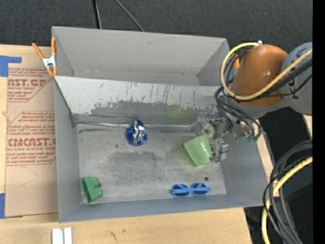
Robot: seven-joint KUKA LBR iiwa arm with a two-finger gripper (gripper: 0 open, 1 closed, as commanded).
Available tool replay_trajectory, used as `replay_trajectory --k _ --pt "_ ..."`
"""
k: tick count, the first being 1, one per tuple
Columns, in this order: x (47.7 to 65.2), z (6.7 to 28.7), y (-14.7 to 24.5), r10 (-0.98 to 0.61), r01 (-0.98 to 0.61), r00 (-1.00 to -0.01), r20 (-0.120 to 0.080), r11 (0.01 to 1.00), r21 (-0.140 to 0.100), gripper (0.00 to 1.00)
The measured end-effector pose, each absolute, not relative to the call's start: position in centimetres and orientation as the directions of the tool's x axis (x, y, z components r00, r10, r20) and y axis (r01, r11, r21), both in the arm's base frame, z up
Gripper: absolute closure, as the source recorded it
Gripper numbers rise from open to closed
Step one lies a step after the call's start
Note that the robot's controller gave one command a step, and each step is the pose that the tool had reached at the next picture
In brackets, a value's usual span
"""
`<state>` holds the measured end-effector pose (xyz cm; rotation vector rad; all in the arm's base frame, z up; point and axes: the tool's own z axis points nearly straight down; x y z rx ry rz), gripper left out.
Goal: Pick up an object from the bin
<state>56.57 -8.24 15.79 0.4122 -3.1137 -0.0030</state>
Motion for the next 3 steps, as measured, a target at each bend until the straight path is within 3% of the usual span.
replay_trajectory --k 1,2,3 --pt "58.6 8.4 -10.7 -0.200 -0.200 -0.980 -0.002 0.980 -0.001 0.00" --pt "58.6 8.6 -11.0 -0.200 -0.200 -0.980 0.001 0.980 -0.004 1.00" --pt "58.1 27.8 -10.8 -0.223 -0.223 -0.975 -0.011 0.975 -0.005 1.00"
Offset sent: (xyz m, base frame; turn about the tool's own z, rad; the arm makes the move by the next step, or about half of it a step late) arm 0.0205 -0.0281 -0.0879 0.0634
